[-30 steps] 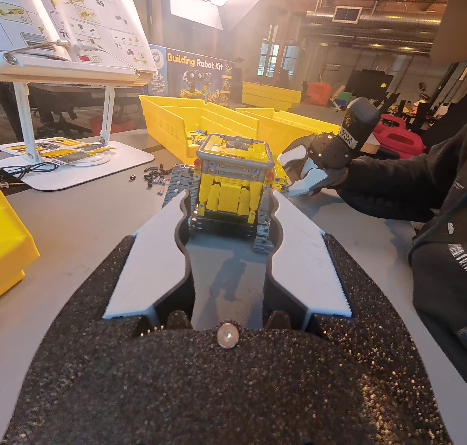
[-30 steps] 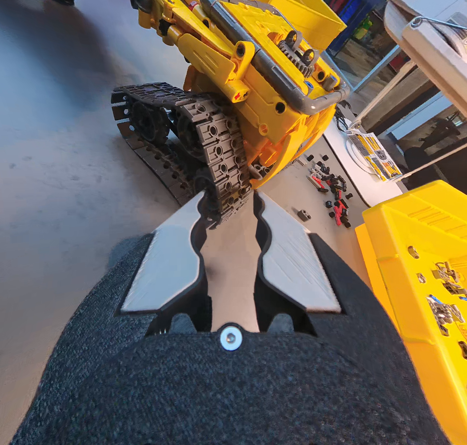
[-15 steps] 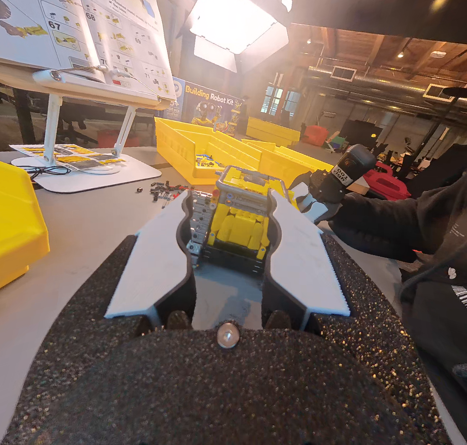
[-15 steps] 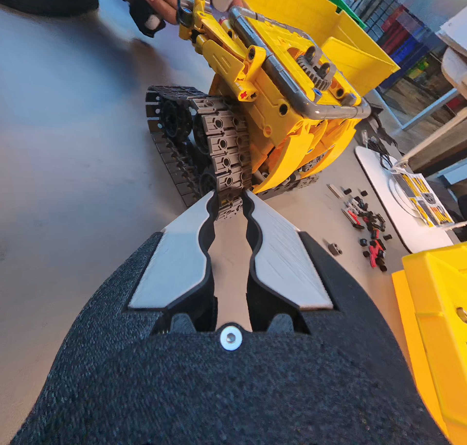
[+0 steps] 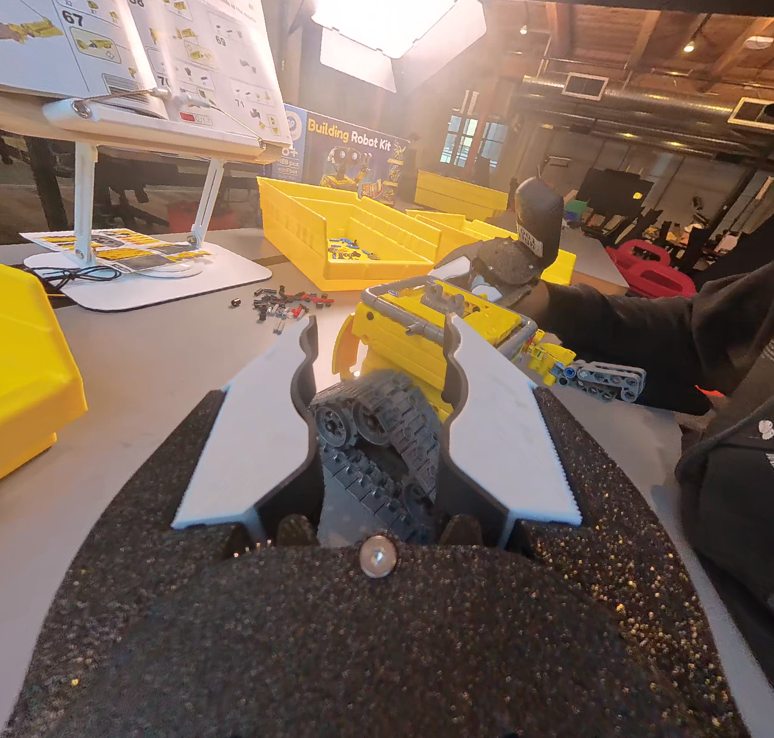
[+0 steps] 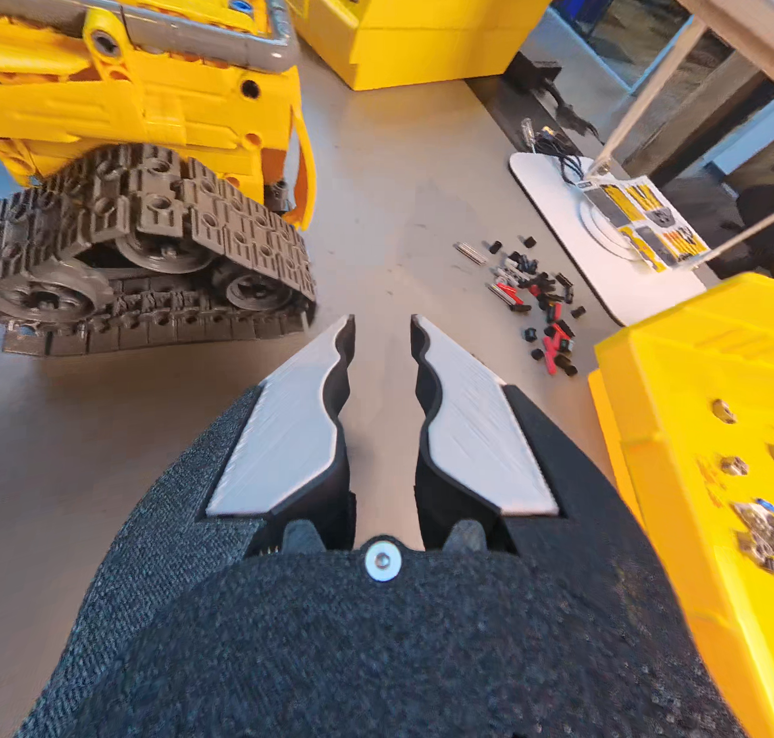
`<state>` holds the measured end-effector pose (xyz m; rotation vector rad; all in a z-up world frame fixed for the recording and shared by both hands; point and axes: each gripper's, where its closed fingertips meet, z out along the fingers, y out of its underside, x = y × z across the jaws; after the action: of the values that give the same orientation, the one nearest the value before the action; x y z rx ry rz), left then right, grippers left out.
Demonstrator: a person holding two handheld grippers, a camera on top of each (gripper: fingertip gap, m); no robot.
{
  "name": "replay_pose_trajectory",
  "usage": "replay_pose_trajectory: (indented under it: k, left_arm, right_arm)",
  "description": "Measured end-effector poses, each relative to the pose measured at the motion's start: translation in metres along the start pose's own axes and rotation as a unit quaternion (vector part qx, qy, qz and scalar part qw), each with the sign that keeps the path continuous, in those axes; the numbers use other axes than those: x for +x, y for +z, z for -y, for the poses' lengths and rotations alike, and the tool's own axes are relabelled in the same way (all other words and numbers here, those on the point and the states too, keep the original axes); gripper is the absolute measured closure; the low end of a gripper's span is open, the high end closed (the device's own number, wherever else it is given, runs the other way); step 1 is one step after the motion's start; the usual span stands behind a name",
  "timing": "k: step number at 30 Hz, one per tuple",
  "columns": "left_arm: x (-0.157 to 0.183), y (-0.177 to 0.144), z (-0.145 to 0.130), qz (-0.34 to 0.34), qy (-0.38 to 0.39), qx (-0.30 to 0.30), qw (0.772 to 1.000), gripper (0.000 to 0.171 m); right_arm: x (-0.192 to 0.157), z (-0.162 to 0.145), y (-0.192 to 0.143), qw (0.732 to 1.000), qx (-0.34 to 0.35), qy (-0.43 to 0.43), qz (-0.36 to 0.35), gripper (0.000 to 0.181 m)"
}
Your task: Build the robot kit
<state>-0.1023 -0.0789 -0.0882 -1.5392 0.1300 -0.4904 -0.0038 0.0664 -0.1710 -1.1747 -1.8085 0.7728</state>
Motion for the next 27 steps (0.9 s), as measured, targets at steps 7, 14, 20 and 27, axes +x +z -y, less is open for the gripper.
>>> replay_pose_trajectory:
  k: [7,14,20,27]
  left_arm:
    - [0.018,0.008,-0.016,-0.046,0.001,-0.041,0.998,0.092]
    - [0.025,0.009,-0.02,-0.058,0.023,-0.061,0.996,0.09]
    - [0.024,0.002,-0.014,-0.05,0.043,-0.059,0.996,0.091]
    - [0.022,0.004,-0.02,-0.034,0.062,-0.071,0.995,0.094]
  right_arm:
    - [-0.06,0.02,-0.041,0.981,0.055,0.047,0.18,0.139]
    - [-0.108,0.033,-0.018,0.977,0.026,0.016,0.213,0.108]
    - [-0.075,0.033,-0.003,0.986,0.042,0.052,0.156,0.125]
    - [0.014,0.026,-0.015,0.986,0.056,0.155,-0.032,0.135]
